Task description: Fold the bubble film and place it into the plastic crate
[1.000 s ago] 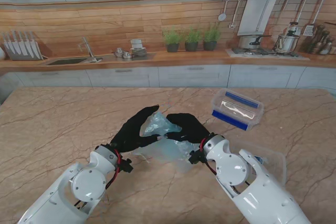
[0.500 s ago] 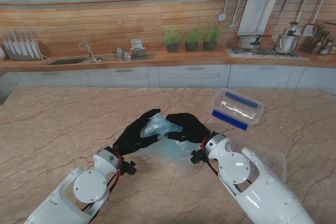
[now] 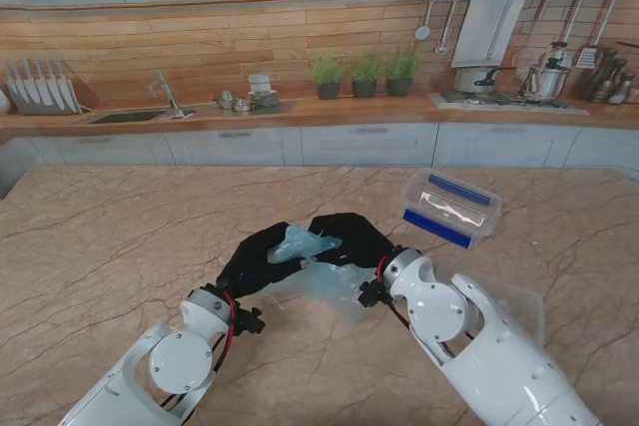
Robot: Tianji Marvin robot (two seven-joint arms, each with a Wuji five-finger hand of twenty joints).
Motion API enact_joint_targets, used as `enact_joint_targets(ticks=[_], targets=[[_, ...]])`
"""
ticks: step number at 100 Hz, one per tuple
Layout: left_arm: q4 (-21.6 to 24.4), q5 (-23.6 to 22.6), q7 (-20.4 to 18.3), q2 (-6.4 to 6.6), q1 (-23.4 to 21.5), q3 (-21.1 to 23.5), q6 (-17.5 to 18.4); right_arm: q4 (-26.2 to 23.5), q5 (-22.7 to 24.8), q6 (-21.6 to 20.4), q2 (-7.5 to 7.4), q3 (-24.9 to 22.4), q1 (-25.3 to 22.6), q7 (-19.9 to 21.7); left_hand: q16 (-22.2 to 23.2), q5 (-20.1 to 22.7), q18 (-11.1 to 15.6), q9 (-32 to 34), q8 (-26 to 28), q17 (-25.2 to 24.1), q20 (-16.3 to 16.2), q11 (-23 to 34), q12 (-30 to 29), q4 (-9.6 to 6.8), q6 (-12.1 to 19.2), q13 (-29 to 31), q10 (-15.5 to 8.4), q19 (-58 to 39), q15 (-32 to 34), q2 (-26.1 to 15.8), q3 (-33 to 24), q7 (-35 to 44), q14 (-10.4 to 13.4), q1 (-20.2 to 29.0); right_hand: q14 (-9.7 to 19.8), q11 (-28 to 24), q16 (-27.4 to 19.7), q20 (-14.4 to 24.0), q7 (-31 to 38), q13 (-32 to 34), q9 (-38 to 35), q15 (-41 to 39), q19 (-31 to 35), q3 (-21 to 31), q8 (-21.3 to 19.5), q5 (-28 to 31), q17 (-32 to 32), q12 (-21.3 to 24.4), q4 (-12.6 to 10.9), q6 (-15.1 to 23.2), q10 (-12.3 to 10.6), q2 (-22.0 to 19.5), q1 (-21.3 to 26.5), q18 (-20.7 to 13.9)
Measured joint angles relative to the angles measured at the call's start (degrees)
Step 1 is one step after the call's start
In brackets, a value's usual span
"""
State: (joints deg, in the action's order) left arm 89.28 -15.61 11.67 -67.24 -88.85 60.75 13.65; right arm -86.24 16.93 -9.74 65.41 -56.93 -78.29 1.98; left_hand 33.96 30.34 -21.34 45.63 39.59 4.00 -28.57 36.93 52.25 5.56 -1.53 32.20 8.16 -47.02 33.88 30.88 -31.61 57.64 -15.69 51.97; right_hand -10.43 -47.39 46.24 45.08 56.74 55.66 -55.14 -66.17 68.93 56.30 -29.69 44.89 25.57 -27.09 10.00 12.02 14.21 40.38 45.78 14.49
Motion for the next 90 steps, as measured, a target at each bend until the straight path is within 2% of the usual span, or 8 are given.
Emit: enact_joint_targets(ticks=[10, 19, 34, 52, 60, 68, 75, 90], targets=[[0.1, 2.36, 0.4, -0.62, -0.2, -0.05, -0.97, -0.74, 0.72, 1.98, -0.03, -0.65, -0.37, 0.39, -2.65, 0.62, -0.04, -0.11, 1.43, 1.82, 0.05, -6.91, -17.37, 0.0, 1.36, 0.41, 2.6, -2.49, -2.15, -1.2, 2.29, 2.11, -0.9, 2.1, 0.0, 0.78, 0.0, 0.55, -0.7, -0.25, 0.74, 1.29, -0.01, -1.76, 2.06, -0.83, -0.08, 0.08, -0.01, -2.29, 0.06, -0.92, -0.04, 0.0], [0.24, 4.59, 0.17, -1.0, -0.42, -0.03, -1.2, -1.64, 0.73, 3.95, -0.22, -1.29, -0.74, 1.83, -4.24, 0.62, 0.05, 2.18, 2.06, 5.15, 0.03, -8.53, -23.23, 0.01, 1.36, 3.29, 3.59, -7.38, -1.88, -2.45, 2.76, 2.21, -1.69, 2.67, -0.2, 1.32, -0.05, 0.59, -1.61, -1.02, 1.94, 2.45, -0.02, -4.64, 3.31, -2.43, -0.85, 0.72, -0.05, -3.56, 0.21, -2.55, -0.07, 0.0], [0.58, 5.55, -0.07, -1.26, -0.59, -0.28, -1.62, -2.46, -1.57, 5.85, -0.63, -1.85, -0.9, 4.25, -4.94, 0.71, 0.11, 10.6, 1.06, 11.74, -2.87, -7.56, -22.91, 0.01, 1.36, 10.64, 4.23, -14.84, 4.94, -4.75, 3.81, 2.23, -3.3, 4.22, -0.52, 1.54, -0.68, 0.64, -3.54, -2.62, 4.05, 4.01, -0.16, -7.04, 4.65, -4.0, -1.61, 0.86, -0.73, -4.98, 0.6, -3.3, -0.78, 0.0], [0.51, 6.51, 0.13, -1.43, -0.31, -1.11, -1.3, -2.43, -2.25, 5.96, -0.92, -2.2, -0.46, 5.86, -3.99, 6.59, 0.1, 15.13, -11.12, 15.78, -5.19, -4.53, -19.15, 0.01, 1.28, 15.38, 4.17, -19.82, 12.21, -5.76, 1.34, -3.02, -3.57, 6.18, -0.62, 3.08, -1.49, 0.65, -4.6, -3.57, 4.36, 6.08, -1.23, -8.06, 5.86, -5.87, -2.31, 1.58, -0.89, -5.6, 0.7, -3.3, -1.23, 0.0], [0.43, 6.93, 0.45, -1.63, -0.28, -1.15, -0.83, -2.45, -2.93, 6.33, -1.03, -2.76, -0.26, 7.77, -2.53, 7.83, 0.01, 16.02, -13.09, 17.81, -6.11, -2.4, -17.63, 0.03, 0.74, 17.01, 4.17, -21.95, 14.89, -5.76, 0.75, -3.49, -3.68, 6.18, -0.89, 5.17, -2.78, 0.65, -6.74, -4.97, 5.86, 8.34, -2.79, -10.81, 6.7, -6.78, -3.26, 2.41, -1.55, -6.07, 0.84, -5.03, -2.04, 0.0], [0.36, 6.94, 1.93, -1.96, -0.29, -1.15, -0.75, -2.86, -3.68, 7.16, -1.31, -3.68, -0.2, 10.7, -1.48, 7.88, -0.45, 16.09, -13.98, 19.04, -6.42, -0.97, -16.99, 0.06, -0.53, 18.26, 4.17, -23.12, 16.29, -5.76, -0.02, -3.49, -3.69, 6.19, -1.76, 7.99, -4.4, 0.65, -15.56, -8.0, 9.21, 13.98, -5.53, -14.24, 3.34, -7.47, -4.94, 3.67, -3.46, -7.46, 1.1, -6.24, -5.75, 0.06], [0.36, 6.92, 4.05, -2.36, -0.39, -1.12, -0.96, -3.75, -3.99, 8.43, -1.68, -4.81, -0.35, 12.51, -1.4, 7.9, -0.56, 16.71, -15.26, 19.46, -6.8, -0.91, -16.98, 0.06, -1.16, 18.57, 4.17, -23.32, 16.36, -5.6, -1.43, -3.5, -3.69, 6.18, -2.51, 10.45, -7.34, 0.63, -21.95, -11.02, 12.27, 21.02, -8.99, -15.82, -0.68, -8.81, -6.72, 4.44, -6.95, -8.33, 1.12, -8.97, -8.65, 0.63], [0.33, 5.0, 5.53, -2.85, -0.66, -0.49, -1.52, -5.31, -3.8, 8.93, -2.26, -7.27, -1.07, 12.92, -1.39, 7.94, -1.32, 17.32, -16.67, 21.62, -6.84, -0.91, -18.16, 0.06, -1.22, 19.89, 4.14, -24.16, 16.49, -4.56, -3.33, -2.14, -3.71, 5.23, -3.75, 14.15, -12.42, -0.74, -25.57, -14.1, 15.97, 31.75, -15.88, -19.01, -2.59, -11.78, -8.94, 5.73, -6.98, -8.52, 1.12, -9.09, -11.14, 0.95]])
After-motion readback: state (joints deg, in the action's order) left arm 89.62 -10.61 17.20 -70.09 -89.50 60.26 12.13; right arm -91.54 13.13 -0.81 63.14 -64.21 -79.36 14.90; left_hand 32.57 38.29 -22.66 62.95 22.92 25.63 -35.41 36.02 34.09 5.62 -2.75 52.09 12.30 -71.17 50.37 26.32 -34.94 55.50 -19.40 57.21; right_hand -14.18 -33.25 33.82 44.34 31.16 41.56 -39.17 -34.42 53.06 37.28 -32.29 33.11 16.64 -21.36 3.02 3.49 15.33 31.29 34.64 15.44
